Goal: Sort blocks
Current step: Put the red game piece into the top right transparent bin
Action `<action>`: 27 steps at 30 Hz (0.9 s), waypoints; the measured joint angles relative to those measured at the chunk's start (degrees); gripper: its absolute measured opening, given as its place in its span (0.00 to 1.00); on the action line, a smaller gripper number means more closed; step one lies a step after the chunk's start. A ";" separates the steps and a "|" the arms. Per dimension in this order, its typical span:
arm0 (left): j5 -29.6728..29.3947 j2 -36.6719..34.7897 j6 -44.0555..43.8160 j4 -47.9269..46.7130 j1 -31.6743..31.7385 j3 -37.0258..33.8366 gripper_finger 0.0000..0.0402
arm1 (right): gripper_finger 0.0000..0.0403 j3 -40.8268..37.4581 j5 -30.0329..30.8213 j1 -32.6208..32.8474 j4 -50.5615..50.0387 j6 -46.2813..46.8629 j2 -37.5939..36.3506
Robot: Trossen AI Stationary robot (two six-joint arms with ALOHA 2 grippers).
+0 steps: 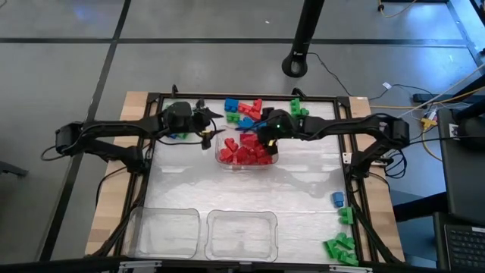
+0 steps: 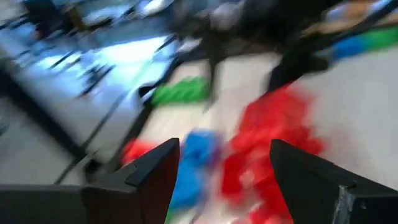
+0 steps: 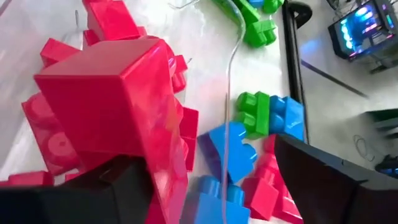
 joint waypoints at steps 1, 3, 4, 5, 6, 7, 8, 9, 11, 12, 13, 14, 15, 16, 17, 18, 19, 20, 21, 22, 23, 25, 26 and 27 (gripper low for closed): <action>2.25 0.89 -0.29 2.10 -0.55 0.00 0.60 | 0.76 0.00 -0.02 0.00 0.75 0.36 0.42; 4.09 3.38 -0.35 5.81 -1.95 0.00 0.60 | 0.75 0.00 -0.04 -0.02 2.01 0.71 1.01; 4.13 4.94 -0.37 8.05 -2.72 0.00 0.60 | 0.75 0.00 -0.04 -0.02 2.80 0.75 1.21; 4.17 6.47 -0.30 10.38 -3.43 0.00 0.60 | 0.75 0.00 -0.04 -0.03 3.07 0.85 1.32; 3.99 7.98 -0.08 13.00 -4.24 0.00 0.60 | 0.75 0.00 -0.04 -0.02 3.09 1.01 1.32; 3.20 9.61 0.19 15.66 -5.09 0.00 0.60 | 0.75 -0.01 -0.04 -0.02 3.57 1.54 1.35; 1.90 11.01 0.80 17.92 -5.98 0.15 0.60 | 0.75 0.00 -0.04 -0.02 4.13 1.96 1.37; -0.10 12.31 1.22 18.82 -7.00 0.71 0.60 | 0.75 0.00 -0.04 -0.02 4.26 2.43 1.37; -5.43 14.60 2.40 18.43 -9.14 2.92 0.60 | 0.75 0.00 -0.04 -0.02 4.27 3.17 1.41; -8.11 15.59 2.76 17.09 -10.16 4.20 0.60 | 0.75 0.00 -0.04 -0.02 4.25 3.21 1.41; -10.88 16.61 3.13 15.34 -11.04 5.70 0.60 | 0.75 0.00 -0.04 -0.02 4.23 3.25 1.41; -13.37 17.62 3.53 13.74 -11.89 7.18 0.60 | 0.75 0.00 -0.04 -0.02 4.23 3.29 1.41; -15.72 18.68 3.76 12.21 -12.68 8.54 0.60 | 0.75 0.00 -0.04 -0.02 4.19 3.29 1.41; -17.97 19.67 3.79 11.15 -13.35 9.79 0.60 | 0.75 0.00 -0.06 -0.02 4.20 3.29 1.41; -20.03 20.60 3.83 10.57 -13.94 10.98 0.60 | 0.75 0.00 -0.04 -0.02 4.23 3.29 1.41; -21.75 21.39 3.87 10.18 -14.37 11.95 0.60 | 0.75 0.00 -0.06 -0.02 4.21 3.29 1.41; -22.99 22.09 3.96 10.04 -14.69 12.74 0.60 | 0.75 0.00 -0.05 -0.02 4.21 3.29 1.41; -23.62 22.64 4.00 9.77 -14.88 13.50 0.60 | 0.75 0.00 -0.04 -0.02 4.18 3.29 1.41; -23.73 23.33 3.98 9.56 -14.92 14.10 0.60 | 0.75 0.00 -0.06 -0.02 4.12 3.29 1.41; -23.75 23.93 3.98 9.37 -14.90 14.58 0.60 | 0.75 0.00 -0.07 0.02 4.17 3.29 1.41; -23.80 24.46 4.10 9.15 -14.82 14.75 0.60 | 0.75 0.00 -0.07 0.02 4.18 3.29 1.41; -23.84 25.32 4.58 9.20 -14.66 14.91 0.60 | 0.75 0.00 0.00 0.02 4.03 3.27 1.41; -23.87 25.61 4.96 9.13 -14.55 14.93 0.60 | 0.75 -0.02 -0.07 0.02 4.01 3.28 1.42; -23.86 25.84 5.29 8.98 -14.42 14.95 0.60 | 0.75 -0.02 -0.05 0.02 4.08 3.29 1.43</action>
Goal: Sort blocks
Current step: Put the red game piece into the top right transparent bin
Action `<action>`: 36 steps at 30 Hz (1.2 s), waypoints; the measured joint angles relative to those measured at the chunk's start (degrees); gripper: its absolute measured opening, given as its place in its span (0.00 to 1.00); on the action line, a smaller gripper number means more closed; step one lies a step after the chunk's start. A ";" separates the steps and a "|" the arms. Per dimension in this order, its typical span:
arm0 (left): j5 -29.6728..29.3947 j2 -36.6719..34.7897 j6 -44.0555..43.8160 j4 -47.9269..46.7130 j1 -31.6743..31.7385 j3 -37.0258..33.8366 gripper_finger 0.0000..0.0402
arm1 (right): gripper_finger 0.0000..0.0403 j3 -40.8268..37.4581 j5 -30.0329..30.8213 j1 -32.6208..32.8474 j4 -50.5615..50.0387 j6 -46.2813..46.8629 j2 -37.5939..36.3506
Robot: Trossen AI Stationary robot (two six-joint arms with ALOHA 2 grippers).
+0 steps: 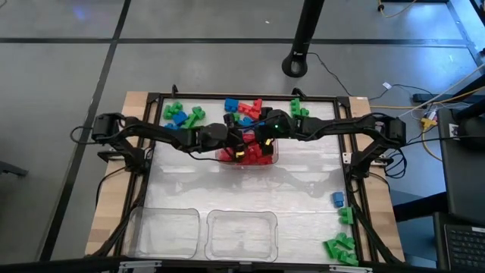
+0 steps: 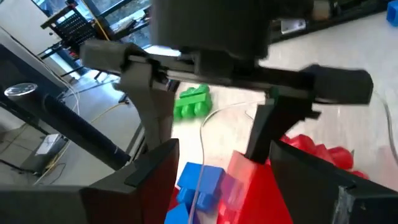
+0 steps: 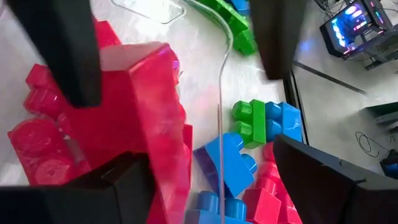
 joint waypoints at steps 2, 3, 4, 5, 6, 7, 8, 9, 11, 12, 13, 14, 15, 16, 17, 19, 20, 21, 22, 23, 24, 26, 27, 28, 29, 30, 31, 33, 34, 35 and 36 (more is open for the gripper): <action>0.00 0.31 -0.17 -1.63 0.28 0.00 0.60 | 0.75 0.00 -0.01 0.00 0.16 0.00 0.00; 0.00 0.33 -0.36 -2.71 0.48 0.00 0.60 | 0.75 0.00 -0.01 0.00 0.07 0.00 0.00; -0.02 0.33 -0.66 -3.92 0.60 0.00 0.60 | 0.75 0.00 -0.03 0.00 -0.05 0.00 0.00; -0.04 0.33 -0.92 -4.87 0.86 0.00 0.60 | 0.75 0.00 -0.03 0.00 -0.07 0.00 0.00; -0.05 0.33 -1.15 -5.76 1.05 0.00 0.60 | 0.75 0.00 -0.03 0.00 -0.06 0.00 0.00; -0.07 0.33 -1.41 -6.81 1.31 0.00 0.60 | 0.75 0.00 -0.03 0.00 -0.20 0.00 0.00; -0.09 0.33 -1.75 -7.89 1.57 0.00 0.60 | 0.75 0.00 -0.07 0.00 -0.43 0.00 0.00; -0.09 0.33 -2.30 -8.97 1.79 0.00 0.60 | 0.75 0.00 -0.21 0.00 -0.52 0.00 0.00; -0.32 0.33 -2.72 -11.48 2.15 0.00 0.60 | 0.75 0.00 -1.16 0.00 -0.46 -0.02 -0.01; -0.91 0.20 -2.86 -12.99 2.25 0.00 0.60 | 0.75 0.00 -1.64 0.00 -0.43 -0.04 -0.06; -1.83 -0.08 -2.92 -14.91 2.23 0.00 0.60 | 0.75 0.00 -2.10 -0.02 -0.61 -0.09 -0.35; -2.88 -0.30 -2.94 -16.32 2.14 -0.06 0.60 | 0.75 0.00 -2.20 -0.02 -0.97 -0.19 -0.76; -3.83 -0.88 -2.89 -17.44 1.96 -0.07 0.60 | 0.75 0.00 -2.16 -0.02 -0.95 -0.35 -1.34; -4.53 -1.57 -2.87 -18.84 1.82 -0.07 0.60 | 0.75 0.00 -2.02 -0.06 -1.49 -0.51 -2.32; -4.76 -2.21 -2.90 -19.59 1.70 -0.07 0.60 | 0.75 0.03 -1.16 -0.07 -2.35 -1.06 -3.29; -4.79 -3.81 -2.92 -20.06 1.51 -0.43 0.60 | 0.75 0.56 1.75 -0.44 -4.61 -2.27 -5.43; -4.77 -4.80 -2.77 -20.12 1.54 -0.93 0.60 | 0.75 1.07 3.66 -0.51 -5.89 -3.11 -6.27; -4.77 -5.84 -2.57 -19.94 1.76 -1.54 0.60 | 0.75 1.69 5.41 -0.85 -6.73 -3.32 -7.05; -4.77 -6.88 -2.40 -19.40 2.05 -2.15 0.60 | 0.75 2.03 6.77 -1.78 -7.70 -3.86 -7.79; -4.77 -7.88 -2.44 -19.21 2.44 -2.64 0.60 | 0.75 2.26 7.93 -2.59 -8.41 -4.57 -8.29; -4.79 -9.04 -2.62 -19.05 3.01 -3.36 0.60 | 0.75 2.46 8.15 -3.64 -8.46 -4.79 -8.41; -4.76 -11.26 -2.64 -17.89 4.08 -5.33 0.60 | 0.75 2.48 7.87 -6.70 -9.60 -5.75 -8.26; -4.67 -12.27 -2.64 -16.33 4.74 -6.52 0.60 | 0.75 2.45 7.72 -8.48 -10.47 -6.42 -7.88; -4.40 -13.42 -2.64 -15.09 5.37 -7.89 0.60 | 0.75 2.45 7.55 -10.34 -10.66 -7.30 -7.31; -4.12 -14.47 -2.66 -14.13 5.94 -9.33 0.60 | 0.75 2.44 7.52 -12.28 -10.92 -7.66 -6.60; -3.89 -15.35 -2.70 -12.68 6.54 -10.52 0.60 | 0.75 2.35 7.46 -14.36 -11.25 -8.23 -5.87; -3.75 -16.14 -2.81 -11.29 7.06 -11.62 0.60 | 0.75 2.27 6.99 -16.51 -11.37 -9.23 -5.04; -3.58 -17.78 -2.88 -10.07 7.84 -13.63 0.60 | 0.75 2.27 5.83 -19.76 -9.86 -12.66 -2.61; -3.57 -18.43 -2.93 -8.89 8.11 -14.28 0.60 | 0.75 2.27 5.18 -21.28 -8.99 -15.17 -1.25; -3.53 -19.04 -2.95 -7.89 8.26 -14.73 0.60 | 0.75 2.27 4.49 -22.74 -8.66 -17.64 0.11; -3.44 -19.53 -2.95 -7.53 8.35 -15.07 0.60 | 0.75 2.23 4.02 -23.66 -7.45 -20.13 1.76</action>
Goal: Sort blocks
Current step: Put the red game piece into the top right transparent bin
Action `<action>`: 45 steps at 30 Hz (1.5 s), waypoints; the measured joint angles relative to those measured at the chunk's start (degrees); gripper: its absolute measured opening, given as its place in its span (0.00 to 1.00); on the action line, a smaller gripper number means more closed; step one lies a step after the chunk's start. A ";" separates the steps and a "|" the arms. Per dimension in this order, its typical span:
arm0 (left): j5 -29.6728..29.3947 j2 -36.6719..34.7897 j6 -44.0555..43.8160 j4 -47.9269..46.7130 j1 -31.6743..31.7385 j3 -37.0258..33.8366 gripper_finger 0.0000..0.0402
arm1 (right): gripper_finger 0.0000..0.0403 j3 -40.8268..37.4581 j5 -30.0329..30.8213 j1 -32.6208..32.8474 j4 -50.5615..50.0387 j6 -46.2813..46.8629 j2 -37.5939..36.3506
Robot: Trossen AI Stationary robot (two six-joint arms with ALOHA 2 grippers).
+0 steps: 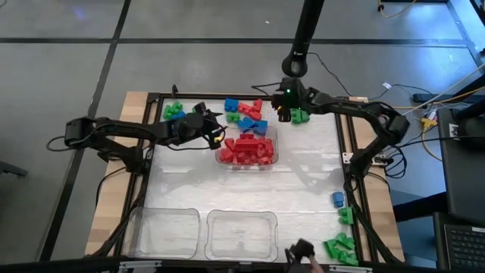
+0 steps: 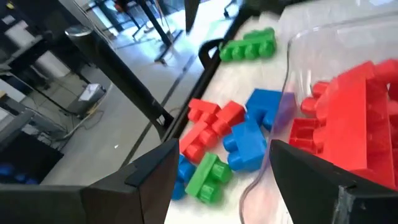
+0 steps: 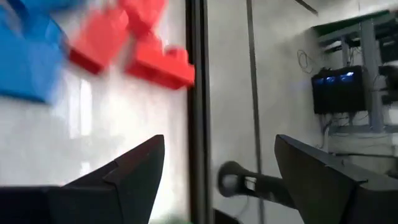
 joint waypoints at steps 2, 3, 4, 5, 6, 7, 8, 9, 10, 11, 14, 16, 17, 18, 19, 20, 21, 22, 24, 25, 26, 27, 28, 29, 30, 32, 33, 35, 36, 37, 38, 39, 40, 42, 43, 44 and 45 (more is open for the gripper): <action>0.00 -0.46 -0.11 0.12 -0.02 -0.15 0.60 | 0.75 0.02 -1.34 -1.19 2.89 -5.12 2.98; 0.00 -0.46 -0.11 0.08 -0.17 -0.17 0.60 | 0.75 0.00 -2.12 -1.67 3.68 -7.78 4.35; 0.01 -0.44 -0.12 -0.16 -0.33 -0.22 0.60 | 0.75 0.00 -2.24 -1.61 5.39 -10.40 5.69; 0.00 -0.44 -0.11 -0.36 -0.42 -0.23 0.60 | 0.75 0.00 -2.55 -1.54 6.71 -12.57 6.86; 0.04 -0.44 -0.12 -0.32 -0.43 -0.23 0.60 | 0.75 0.00 -2.70 -1.54 7.44 -14.62 7.86; 0.03 -0.40 -0.15 -0.43 -0.46 -0.23 0.60 | 0.75 0.00 -2.81 -1.54 9.01 -16.45 8.91; 0.04 -0.37 -0.29 -0.54 -0.46 -0.23 0.60 | 0.75 0.00 -3.36 -1.54 10.33 -18.00 9.72; 0.04 -0.37 -0.35 -0.58 -0.49 -0.23 0.60 | 0.75 0.00 -3.83 -1.54 10.59 -19.32 10.30; 0.02 -0.35 -0.36 -0.59 -0.60 -0.23 0.60 | 0.75 -0.01 -4.36 -1.54 11.47 -20.68 10.90; 0.00 -0.35 -0.32 -0.48 -0.71 -0.23 0.60 | 0.75 0.01 -5.26 -1.54 12.35 -22.03 11.41; 0.02 -0.33 0.06 0.01 -1.14 -0.23 0.60 | 0.75 0.02 -6.18 -1.88 13.39 -25.31 12.57; 0.04 -0.33 0.00 0.42 -1.39 -0.23 0.60 | 0.75 0.02 -6.99 -2.32 15.19 -26.95 13.05; 0.02 -0.33 -0.18 0.53 -1.54 -0.23 0.60 | 0.75 0.02 -7.50 -2.60 16.68 -27.79 13.33; 0.02 -0.33 -0.36 0.47 -1.57 -0.23 0.60 | 0.75 0.03 -8.21 -3.07 18.06 -28.68 13.71; 0.02 -0.33 -0.63 0.50 -1.57 -0.23 0.60 | 0.75 0.07 -8.93 -3.43 18.59 -29.70 14.01; 0.02 -0.33 -1.04 0.47 -1.62 -0.23 0.60 | 0.75 0.04 -9.84 -3.81 18.62 -30.82 14.30; 0.02 -0.33 -1.39 0.39 -1.66 -0.23 0.60 | 0.75 0.02 -10.27 -4.18 19.01 -31.96 14.64; 0.00 -0.33 -1.70 0.36 -1.70 -0.23 0.60 | 0.75 0.02 -10.93 -4.64 19.30 -32.78 14.80; 0.00 -0.33 -2.31 0.36 -1.70 -0.23 0.60 | 0.75 0.00 -12.23 -5.61 19.17 -33.53 14.84; 0.00 -0.33 -2.43 0.42 -1.70 -0.23 0.60 | 0.75 0.02 -12.66 -5.91 19.57 -33.57 15.00; 0.00 -0.33 -2.45 0.50 -1.70 -0.23 0.60 | 0.75 0.02 -12.65 -6.39 19.49 -33.59 15.08; 0.00 -0.33 -2.45 0.58 -1.70 -0.23 0.60 | 0.75 0.01 -12.57 -6.61 19.33 -33.66 15.14; 0.00 -0.33 -2.52 0.80 -1.70 -0.23 0.60 | 0.75 0.00 -11.83 -6.63 19.37 -33.88 15.27; 0.00 -0.33 -2.72 1.09 -1.70 -0.23 0.60 | 0.75 0.00 -10.46 -6.60 19.51 -34.32 15.35; 0.00 -0.33 -2.87 1.28 -1.70 -0.23 0.60 | 0.75 0.00 -8.93 -6.54 19.43 -34.98 15.41; 0.00 -0.33 -2.99 1.39 -1.70 -0.23 0.60 | 0.75 0.00 -5.46 -6.39 19.36 -35.52 15.46; 0.00 -0.33 -3.03 1.41 -1.70 -0.23 0.60 | 0.75 0.00 -5.29 -6.39 19.37 -35.47 15.46; 0.00 -0.33 -3.12 1.57 -1.70 -0.23 0.60 | 0.75 0.00 -8.42 -6.48 19.17 -35.41 15.46; 0.00 -0.33 -3.15 1.75 -1.70 -0.23 0.60 | 0.75 0.00 -11.04 -6.83 19.04 -35.83 15.46; 0.00 -0.33 -3.17 1.78 -1.66 -0.23 0.60 | 0.75 0.00 -13.97 -7.20 19.20 -36.87 15.49; 0.00 -0.33 -3.35 1.74 -1.66 -0.23 0.60 | 0.75 0.00 -15.80 -7.30 20.27 -37.26 15.72; 0.00 -0.33 -3.46 1.74 -1.66 -0.23 0.60 | 0.75 0.00 -16.28 -7.59 21.90 -37.51 16.04; 0.00 -0.31 -3.58 1.70 -1.66 -0.23 0.60 | 0.75 0.02 -16.30 -7.86 22.98 -38.30 16.37; 0.00 -0.31 -3.95 1.68 -1.66 -0.23 0.60 | 0.75 0.02 -16.63 -8.00 25.64 -40.02 17.45; 0.00 -0.31 -3.95 1.68 -1.66 -0.23 0.60 | 0.75 0.02 -16.65 -8.01 26.92 -40.94 18.17; -0.01 -0.31 -3.95 1.67 -1.66 -0.23 0.60 | 0.75 0.02 -16.61 -8.02 28.35 -41.61 18.87; -0.02 -0.31 -3.95 1.65 -1.66 -0.23 0.60 | 0.75 0.02 -16.65 -8.01 29.34 -41.91 19.41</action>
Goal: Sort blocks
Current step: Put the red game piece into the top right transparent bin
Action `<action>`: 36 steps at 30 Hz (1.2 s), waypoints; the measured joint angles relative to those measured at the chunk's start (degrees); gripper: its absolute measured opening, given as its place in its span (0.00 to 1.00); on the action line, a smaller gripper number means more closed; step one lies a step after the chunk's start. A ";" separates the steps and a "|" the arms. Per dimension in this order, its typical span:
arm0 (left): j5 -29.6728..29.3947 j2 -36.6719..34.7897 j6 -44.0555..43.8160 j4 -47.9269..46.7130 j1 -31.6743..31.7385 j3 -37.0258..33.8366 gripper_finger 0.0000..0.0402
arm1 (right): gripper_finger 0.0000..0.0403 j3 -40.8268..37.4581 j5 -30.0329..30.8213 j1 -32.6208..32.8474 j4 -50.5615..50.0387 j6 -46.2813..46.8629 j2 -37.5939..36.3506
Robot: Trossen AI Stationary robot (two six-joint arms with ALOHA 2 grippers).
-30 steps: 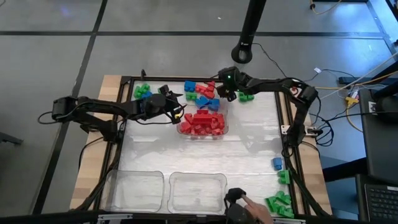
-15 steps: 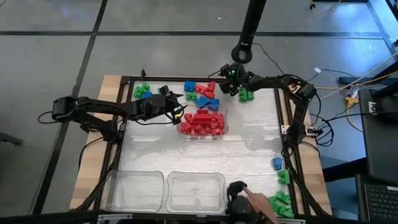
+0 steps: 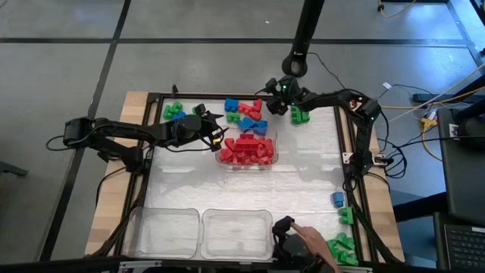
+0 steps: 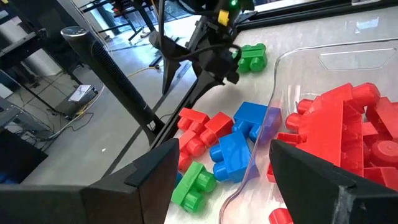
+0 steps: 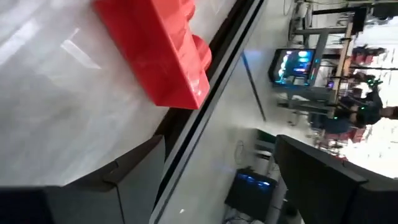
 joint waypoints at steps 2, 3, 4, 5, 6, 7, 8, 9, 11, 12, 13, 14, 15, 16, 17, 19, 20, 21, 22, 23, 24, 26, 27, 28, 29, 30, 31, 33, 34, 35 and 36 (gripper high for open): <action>0.00 0.00 0.02 -0.04 0.00 0.00 0.60 | 0.75 -0.02 -0.62 0.04 2.03 -0.90 0.55; 0.02 0.00 0.02 -0.08 0.00 0.00 0.60 | 0.75 -0.02 -1.37 0.07 2.11 -1.23 0.54; 0.00 0.00 0.04 -0.09 0.00 0.00 0.60 | 0.75 0.01 -1.97 0.09 2.68 -1.27 0.51; 0.01 0.00 0.04 -0.11 0.00 0.00 0.60 | 0.75 0.01 -2.37 0.09 2.93 -1.28 0.51; 0.01 0.00 0.04 -0.11 0.00 0.00 0.60 | 0.75 0.01 -2.90 0.09 2.91 -1.28 0.51; 0.00 0.00 0.05 -0.12 0.00 0.00 0.60 | 0.75 0.01 -3.05 0.09 2.90 -1.28 0.51; 0.00 0.00 0.10 -0.13 0.00 0.00 0.60 | 0.75 0.01 -3.07 0.09 2.83 -1.28 0.51; 0.00 0.00 0.22 -0.11 0.00 0.00 0.60 | 0.75 0.01 -3.09 0.09 2.81 -1.28 0.51; 0.00 0.00 0.23 -0.13 0.01 0.00 0.60 | 0.75 0.01 -4.08 0.09 2.85 -1.30 0.51; 0.00 0.00 0.24 -0.13 0.01 0.00 0.60 | 0.75 0.01 -4.85 0.09 3.02 -1.30 0.51; 0.01 0.00 0.24 -0.12 0.02 0.01 0.60 | 0.75 0.01 -5.59 0.09 3.23 -1.30 0.51; 0.00 0.00 0.25 -0.12 0.02 0.02 0.60 | 0.75 0.01 -6.31 0.09 3.49 -1.28 0.51; 0.00 0.00 0.26 -0.11 0.02 0.02 0.60 | 0.75 0.01 -6.54 0.09 3.60 -1.22 0.51; 0.00 0.00 0.26 -0.11 0.02 0.02 0.60 | 0.75 0.01 -6.54 0.09 3.62 -1.13 0.51; 0.00 0.00 0.26 -0.11 0.02 0.02 0.60 | 0.75 0.01 -6.54 0.09 3.58 -0.89 0.51; 0.00 0.00 0.35 -0.11 0.02 0.02 0.60 | 0.75 0.01 -6.54 0.09 3.52 0.94 0.51; 0.00 0.00 0.39 -0.11 0.02 0.02 0.60 | 0.75 0.01 -6.53 0.09 3.50 2.33 0.51; 0.00 0.00 0.42 -0.11 0.02 0.02 0.60 | 0.75 0.01 -6.53 0.09 3.45 3.63 0.51; 0.00 0.00 0.47 -0.11 0.02 0.02 0.60 | 0.75 0.01 -6.55 0.09 3.36 4.84 0.51; 0.00 0.01 0.81 -0.11 0.02 0.02 0.60 | 0.75 0.01 -6.55 0.09 3.31 5.53 0.51; 0.00 0.00 1.01 -0.11 0.02 0.02 0.60 | 0.75 0.01 -6.55 0.09 3.20 6.30 0.51; 0.00 0.00 1.11 -0.11 0.02 0.02 0.60 | 0.75 0.01 -6.44 0.09 2.86 6.89 0.51; 0.00 0.01 1.11 -0.11 0.07 0.02 0.60 | 0.75 0.01 -6.11 0.09 2.45 7.24 0.51; 0.00 0.01 1.09 -0.11 0.11 0.02 0.60 | 0.75 0.01 -5.74 0.09 2.01 7.65 0.51; -0.02 0.01 1.09 -0.11 0.11 0.02 0.60 | 0.75 0.03 -5.54 0.09 1.63 8.13 0.51; -0.03 0.01 1.13 -0.11 0.11 0.02 0.60 | 0.75 0.03 -5.51 0.09 1.46 8.47 0.51; -0.03 0.01 1.25 -0.11 0.11 0.02 0.60 | 0.75 0.03 -5.48 0.09 1.33 8.78 0.51; -0.03 0.02 1.26 -0.11 0.11 0.02 0.60 | 0.75 0.03 -5.52 0.09 1.25 9.38 0.51; -0.03 0.01 1.26 -0.11 0.11 0.02 0.60 | 0.75 0.03 -5.68 0.09 1.41 9.43 0.51; -0.03 0.02 1.26 -0.11 0.11 0.02 0.60 | 0.75 0.03 -6.11 0.09 1.89 9.33 0.51; -0.03 0.02 1.26 -0.11 0.11 0.02 0.60 | 0.75 0.03 -6.48 0.09 2.52 8.86 0.51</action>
